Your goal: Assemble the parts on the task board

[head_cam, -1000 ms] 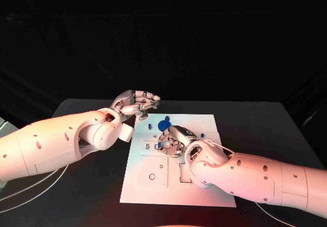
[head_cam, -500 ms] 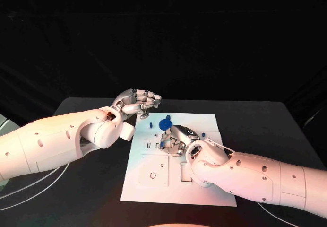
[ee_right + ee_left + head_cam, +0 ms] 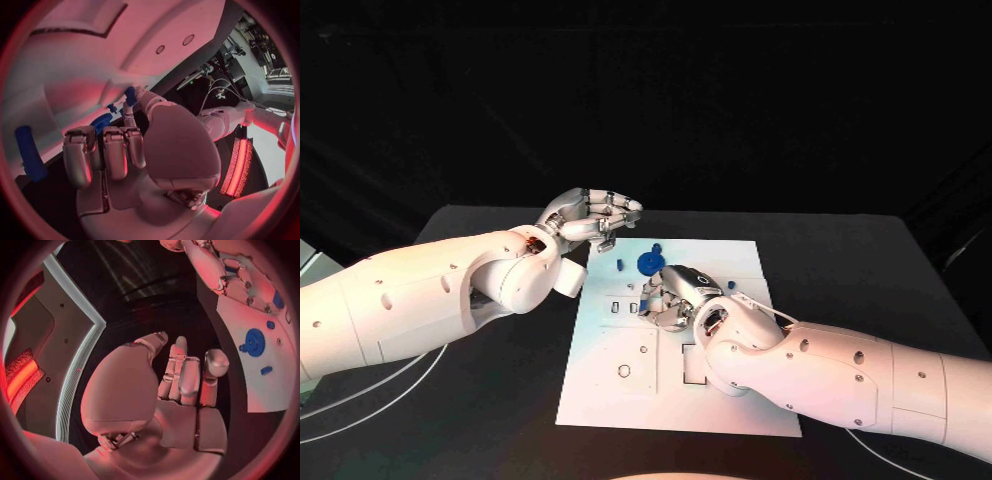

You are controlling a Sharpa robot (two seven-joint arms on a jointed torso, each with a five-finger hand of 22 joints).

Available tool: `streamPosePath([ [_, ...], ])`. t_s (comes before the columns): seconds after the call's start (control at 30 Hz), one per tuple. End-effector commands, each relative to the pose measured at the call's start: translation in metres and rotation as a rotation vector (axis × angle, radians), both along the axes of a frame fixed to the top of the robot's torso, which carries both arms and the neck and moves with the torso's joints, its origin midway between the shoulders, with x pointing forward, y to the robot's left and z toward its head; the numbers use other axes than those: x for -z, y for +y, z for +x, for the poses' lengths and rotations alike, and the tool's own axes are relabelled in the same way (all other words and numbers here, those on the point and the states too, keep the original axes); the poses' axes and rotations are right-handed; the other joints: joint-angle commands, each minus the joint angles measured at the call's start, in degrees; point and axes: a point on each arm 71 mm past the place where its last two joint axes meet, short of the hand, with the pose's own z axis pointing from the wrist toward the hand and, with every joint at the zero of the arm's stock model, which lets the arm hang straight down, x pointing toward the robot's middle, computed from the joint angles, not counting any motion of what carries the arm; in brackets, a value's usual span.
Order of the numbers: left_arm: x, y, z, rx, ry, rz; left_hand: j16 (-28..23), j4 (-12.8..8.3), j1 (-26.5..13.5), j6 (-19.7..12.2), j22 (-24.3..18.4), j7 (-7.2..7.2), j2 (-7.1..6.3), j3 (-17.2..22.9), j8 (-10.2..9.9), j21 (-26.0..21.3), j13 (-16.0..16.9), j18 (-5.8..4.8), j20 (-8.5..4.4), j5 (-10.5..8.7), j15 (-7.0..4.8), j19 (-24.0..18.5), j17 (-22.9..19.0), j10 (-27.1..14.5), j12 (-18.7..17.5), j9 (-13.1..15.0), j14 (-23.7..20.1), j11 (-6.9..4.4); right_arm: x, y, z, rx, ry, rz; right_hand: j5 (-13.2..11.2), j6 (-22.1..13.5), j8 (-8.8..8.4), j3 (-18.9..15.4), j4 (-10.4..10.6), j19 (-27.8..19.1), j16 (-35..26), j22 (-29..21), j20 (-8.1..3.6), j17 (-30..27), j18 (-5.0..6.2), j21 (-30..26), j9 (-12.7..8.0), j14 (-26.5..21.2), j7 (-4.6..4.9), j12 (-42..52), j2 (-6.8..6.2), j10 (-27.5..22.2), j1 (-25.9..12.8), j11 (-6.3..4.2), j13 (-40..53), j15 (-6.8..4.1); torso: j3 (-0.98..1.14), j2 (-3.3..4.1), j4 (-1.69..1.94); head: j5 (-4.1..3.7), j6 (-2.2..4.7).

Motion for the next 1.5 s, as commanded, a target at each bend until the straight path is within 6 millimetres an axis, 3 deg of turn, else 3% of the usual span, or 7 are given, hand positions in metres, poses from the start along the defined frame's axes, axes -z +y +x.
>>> streamPosePath([
  [0.03, -0.001, -0.002, 0.000, 0.018, -0.001, -0.002, 0.2, -0.1, -0.7, -0.4, 0.0, -0.02, -0.05, 0.4, 0.3, 0.3, 0.1, -0.31, 0.05, -0.24, 0.19, 0.5, 0.1, -0.4, 0.2, 0.1, 0.4, 0.10, 0.001, 0.001, -0.001, -0.018, -0.005, -0.015, 0.1, -0.6, 0.01, -0.2, 0.3, 6.1, 0.2, 15.1, 0.19, 13.9, -0.83, 0.3, -0.1, 5.7, 0.11, -0.4, -0.12, 3.7, -0.8, 0.14, 12.6, 0.34, -0.01, -0.02, -0.01, -0.01, 0.05],
  [0.43, 0.000, 0.000, 0.000, 0.014, 0.001, 0.000, 0.2, -0.1, -0.7, -0.4, 0.0, -0.02, -0.05, 0.4, 0.3, 0.3, 0.1, -0.31, 0.05, -0.24, 0.19, 0.5, 0.1, -0.4, 0.2, 0.1, 0.4, 0.10, 0.000, 0.003, -0.002, -0.033, -0.017, -0.004, 0.2, -5.0, -2.03, -3.3, 1.0, 6.1, 0.1, 15.1, 1.29, 13.6, -0.83, 0.3, -1.2, 5.6, 1.66, -2.4, -2.66, 2.0, -2.5, 1.56, 11.1, 1.60, -0.01, -0.01, -0.05, -0.02, 0.15],
  [0.87, 0.003, 0.002, 0.001, 0.005, 0.013, 0.038, 1.6, -0.1, -1.0, -0.9, 1.1, 0.05, -0.25, 0.5, 0.5, 0.8, 1.2, -0.55, 0.02, -0.27, 0.18, 1.5, 2.1, -0.8, 2.6, 0.0, 1.6, 0.10, -0.009, -0.004, -0.008, -0.037, -0.066, 0.057, 0.3, -6.8, -2.92, -13.7, 5.4, 6.1, 0.0, 15.1, 2.11, 13.4, -0.83, 0.3, -2.4, 5.6, 2.41, -3.2, -2.05, 1.2, -0.5, 2.32, 10.5, 2.33, 0.05, -0.12, -0.02, 0.04, 0.13],
  [1.07, 0.016, 0.007, 0.003, 0.004, 0.116, 0.201, 5.8, 4.3, -6.3, -1.4, 8.0, 0.71, 0.23, -2.4, 1.5, 4.0, 7.9, -1.99, 0.19, -0.28, 0.53, 8.2, 10.8, 0.3, 15.5, 0.3, 6.8, 0.53, -0.033, -0.024, -0.009, -0.097, -0.071, 0.207, 0.3, -6.3, -2.45, -13.3, 5.7, 6.1, -0.2, 15.1, 2.08, 12.7, -0.83, 0.3, -2.5, 5.4, 2.31, -3.5, -0.21, 0.9, 3.2, 2.23, 10.3, 2.27, 0.02, -0.57, -0.36, 0.22, 0.12],
  [1.2, 0.028, 0.007, 0.002, 0.079, 0.196, 0.384, 6.9, 6.6, -10.7, -0.1, 10.0, -0.30, 1.75, -5.6, 4.8, 4.9, 18.7, -2.41, -0.36, -0.27, -0.14, 10.4, 14.0, 5.9, 26.7, 1.8, 8.6, -0.20, -0.054, -0.048, -0.002, -0.107, -0.037, 0.316, 0.2, -5.7, -1.53, -12.2, 5.0, 5.7, -0.6, 14.7, 1.94, 11.5, -0.63, -0.4, -2.4, 5.1, 2.12, -5.5, 0.41, -0.9, 5.2, 2.04, 8.7, 2.09, -0.01, -1.15, -0.46, 0.32, -0.16],
  [1.33, 0.038, 0.007, 0.000, 0.141, 0.260, 0.548, 7.8, 6.6, -12.3, 1.2, 12.3, -1.56, 2.73, -7.2, 8.0, 5.7, 26.0, -2.91, -1.25, -0.18, -1.19, 12.7, 16.6, 10.5, 32.6, 3.8, 10.0, -1.38, -0.073, -0.074, 0.006, -0.073, -0.014, 0.391, 0.2, -5.3, -1.03, -11.9, 4.8, 5.5, -0.7, 14.5, 1.87, 11.3, -0.56, -0.7, -2.2, 5.1, 2.02, -5.7, 0.50, -1.1, 5.6, 1.95, 8.6, 2.01, 0.00, -1.59, -0.66, 0.41, -0.29],
  [1.5, 0.046, 0.004, -0.002, 0.208, 0.300, 0.756, 8.4, 6.6, -13.9, 2.2, 14.3, -2.97, 3.66, -8.8, 11.5, 6.4, 30.1, -3.38, -2.35, -0.15, -2.39, 14.7, 18.7, 13.5, 35.5, 6.9, 10.9, -2.64, -0.089, -0.108, 0.013, 0.001, -0.008, 0.443, 0.2, -5.1, -0.80, -11.9, 4.9, 5.4, -0.8, 14.3, 1.83, 11.1, -0.49, -1.0, -2.2, 5.0, 1.98, -5.8, 0.44, -1.2, 5.5, 1.91, 8.4, 1.97, 0.22, -2.03, -0.86, 0.70, -0.73],
])
